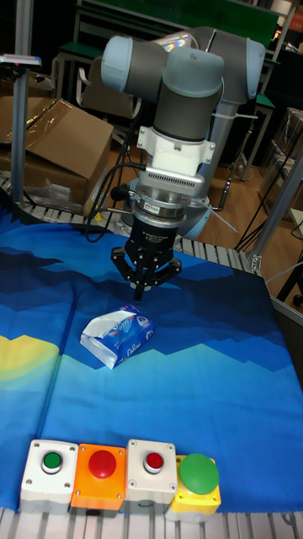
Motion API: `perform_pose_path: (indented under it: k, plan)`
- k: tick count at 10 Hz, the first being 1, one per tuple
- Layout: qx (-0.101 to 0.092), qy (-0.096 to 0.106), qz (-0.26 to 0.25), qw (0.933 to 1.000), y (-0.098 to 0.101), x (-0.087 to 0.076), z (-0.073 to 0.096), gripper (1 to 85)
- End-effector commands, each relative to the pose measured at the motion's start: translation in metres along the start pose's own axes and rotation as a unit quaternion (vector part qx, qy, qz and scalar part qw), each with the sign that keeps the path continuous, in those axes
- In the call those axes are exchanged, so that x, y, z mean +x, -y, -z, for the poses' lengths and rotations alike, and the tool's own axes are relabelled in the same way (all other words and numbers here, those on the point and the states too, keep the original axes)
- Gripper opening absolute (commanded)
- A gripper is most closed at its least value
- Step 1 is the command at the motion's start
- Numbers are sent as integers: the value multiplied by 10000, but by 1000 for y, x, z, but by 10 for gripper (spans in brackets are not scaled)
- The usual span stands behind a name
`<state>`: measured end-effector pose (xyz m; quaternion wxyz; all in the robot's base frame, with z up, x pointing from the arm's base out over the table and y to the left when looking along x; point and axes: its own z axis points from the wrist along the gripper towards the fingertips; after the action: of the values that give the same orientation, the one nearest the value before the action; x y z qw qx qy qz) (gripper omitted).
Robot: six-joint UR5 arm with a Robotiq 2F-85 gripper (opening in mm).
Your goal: Press the button horizontally
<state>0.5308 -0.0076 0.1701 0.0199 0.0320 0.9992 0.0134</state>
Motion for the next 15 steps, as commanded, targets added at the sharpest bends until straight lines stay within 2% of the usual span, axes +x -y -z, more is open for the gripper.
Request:
perform_pose_path:
  k: [1,2,3,4,5,7,10,12,15]
  plan:
    - [-36,-18,-499,9987,-1,1,1,10]
    - [-57,-51,-339,9994,-2,3,1,10]
    - [60,-98,-29,9999,23,2,-6,10]
    - [57,-78,163,9998,49,-2,-19,10]
    - [169,-1,353,9992,80,-9,-32,10]
    - [168,116,586,9981,122,-21,-54,10]
    - [117,80,835,9964,163,-38,-61,10]
    - [111,77,995,9949,186,-43,-65,10]
    - [47,146,1145,9933,203,-52,-75,10]
